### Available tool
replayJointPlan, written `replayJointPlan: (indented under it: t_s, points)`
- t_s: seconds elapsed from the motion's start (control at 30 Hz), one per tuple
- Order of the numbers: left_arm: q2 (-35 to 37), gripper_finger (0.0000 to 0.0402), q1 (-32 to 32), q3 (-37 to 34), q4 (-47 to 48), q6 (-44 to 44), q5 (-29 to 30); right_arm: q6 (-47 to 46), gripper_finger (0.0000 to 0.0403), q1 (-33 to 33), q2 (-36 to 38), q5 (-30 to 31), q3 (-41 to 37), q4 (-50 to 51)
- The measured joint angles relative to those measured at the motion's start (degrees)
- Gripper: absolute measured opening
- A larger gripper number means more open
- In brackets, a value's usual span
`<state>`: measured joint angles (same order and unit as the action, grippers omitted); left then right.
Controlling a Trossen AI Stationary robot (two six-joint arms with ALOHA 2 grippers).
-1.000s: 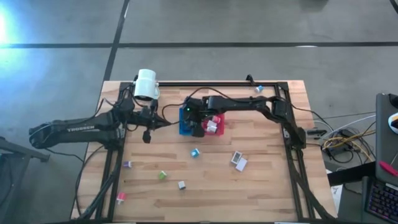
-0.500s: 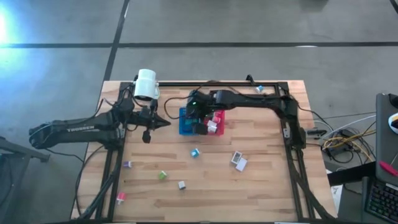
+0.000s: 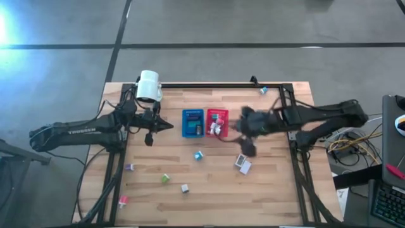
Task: Pick & Place Office items
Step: Put the right white digital clock into the blue bin
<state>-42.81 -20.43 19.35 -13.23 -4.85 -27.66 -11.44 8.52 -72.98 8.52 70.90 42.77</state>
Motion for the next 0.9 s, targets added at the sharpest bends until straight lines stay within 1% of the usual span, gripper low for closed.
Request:
replayJointPlan:
  t_s: [0.1,0.17,0.3,0.37,0.47,0.7,0.8,0.9]
  points:
    - [0.0,0.0007,0.0,0.0,0.0,0.4,0.0,-9.8,0.0238,5.2,2.8,-0.6,-5.5,2.6]
    - [0.0,0.0007,0.0,0.0,-0.5,0.5,0.0,-12.5,0.0232,8.8,3.4,-2.5,-9.0,2.5]
    - [0.0,0.0007,0.0,0.0,-1.7,1.8,0.0,-18.6,0.0221,14.2,1.6,-4.3,-14.0,2.1]
    - [0.0,0.0007,0.0,0.0,-1.7,2.2,0.0,-21.0,0.0218,15.4,-0.1,-7.4,-14.9,1.0]
    - [0.0,0.0007,0.0,0.0,-1.7,2.3,0.0,-22.5,0.0217,15.9,-4.2,-11.2,-15.8,1.4]
    - [0.0,0.0007,0.0,0.0,-2.3,2.2,0.0,-28.0,0.0218,14.0,-12.7,-12.2,-16.1,3.0]
    - [0.0,0.0007,0.0,0.0,-2.3,2.1,0.0,-29.2,0.0232,12.7,-15.7,-14.4,-14.8,3.5]
    - [-0.1,0.0007,0.0,0.0,-2.2,2.1,0.0,-29.6,0.0261,10.6,-18.5,-15.7,-13.4,4.4]
